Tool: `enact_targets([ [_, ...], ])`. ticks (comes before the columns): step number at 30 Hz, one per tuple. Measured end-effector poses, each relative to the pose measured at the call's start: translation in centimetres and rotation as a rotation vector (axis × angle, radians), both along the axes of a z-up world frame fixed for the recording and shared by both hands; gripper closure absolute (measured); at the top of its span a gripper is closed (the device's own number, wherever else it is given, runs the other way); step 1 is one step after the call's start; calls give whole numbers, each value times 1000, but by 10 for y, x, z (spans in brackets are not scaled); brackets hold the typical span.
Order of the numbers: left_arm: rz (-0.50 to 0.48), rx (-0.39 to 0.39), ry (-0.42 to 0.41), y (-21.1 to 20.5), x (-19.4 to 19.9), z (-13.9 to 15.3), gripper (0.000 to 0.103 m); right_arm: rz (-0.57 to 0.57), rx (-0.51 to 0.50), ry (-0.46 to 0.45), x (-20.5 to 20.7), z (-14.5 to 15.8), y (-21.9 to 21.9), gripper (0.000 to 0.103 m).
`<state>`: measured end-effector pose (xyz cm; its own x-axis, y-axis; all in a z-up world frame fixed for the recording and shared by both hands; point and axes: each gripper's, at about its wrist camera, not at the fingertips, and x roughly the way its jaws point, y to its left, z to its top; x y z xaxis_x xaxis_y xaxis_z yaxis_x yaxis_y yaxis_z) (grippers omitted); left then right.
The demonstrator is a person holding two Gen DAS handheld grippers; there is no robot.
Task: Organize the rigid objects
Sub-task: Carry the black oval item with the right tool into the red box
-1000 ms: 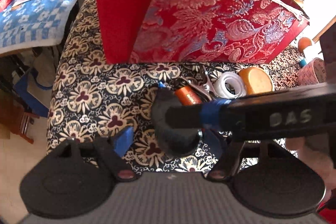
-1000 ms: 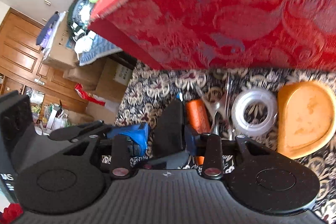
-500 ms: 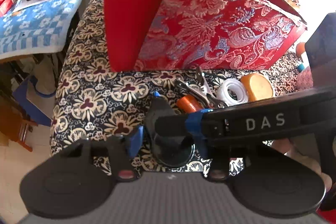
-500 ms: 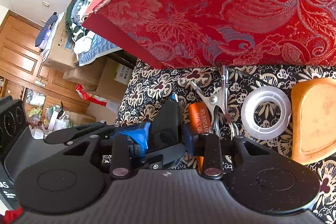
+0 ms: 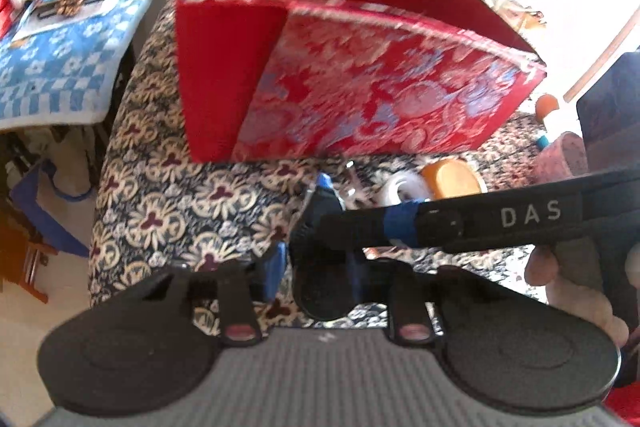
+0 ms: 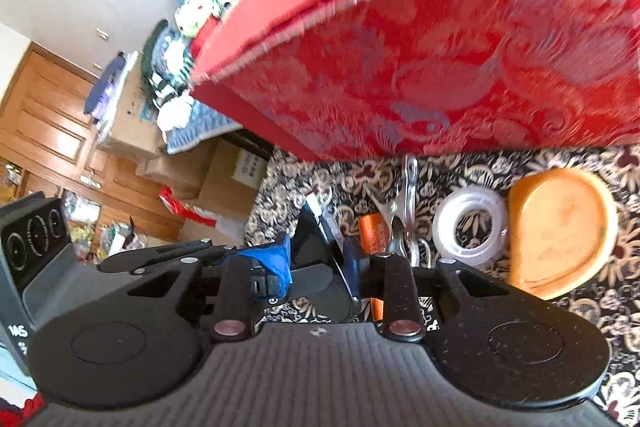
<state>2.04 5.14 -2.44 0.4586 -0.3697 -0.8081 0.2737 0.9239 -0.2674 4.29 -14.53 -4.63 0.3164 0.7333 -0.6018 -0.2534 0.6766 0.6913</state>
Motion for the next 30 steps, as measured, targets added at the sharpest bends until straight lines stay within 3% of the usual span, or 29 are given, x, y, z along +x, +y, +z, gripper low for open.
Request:
enact_targets([
  [11, -110, -25, -73, -32, 5, 23, 85, -131, -30, -112, -19, 23, -39, 103],
  [20, -202, -56, -177, -60, 10, 58, 85, -226, -40, -226, -30, 61, -66, 103],
  [30, -228, -70, -420, -71, 22, 137, 85, -227, -44, -468, -11, 139, -71, 103],
])
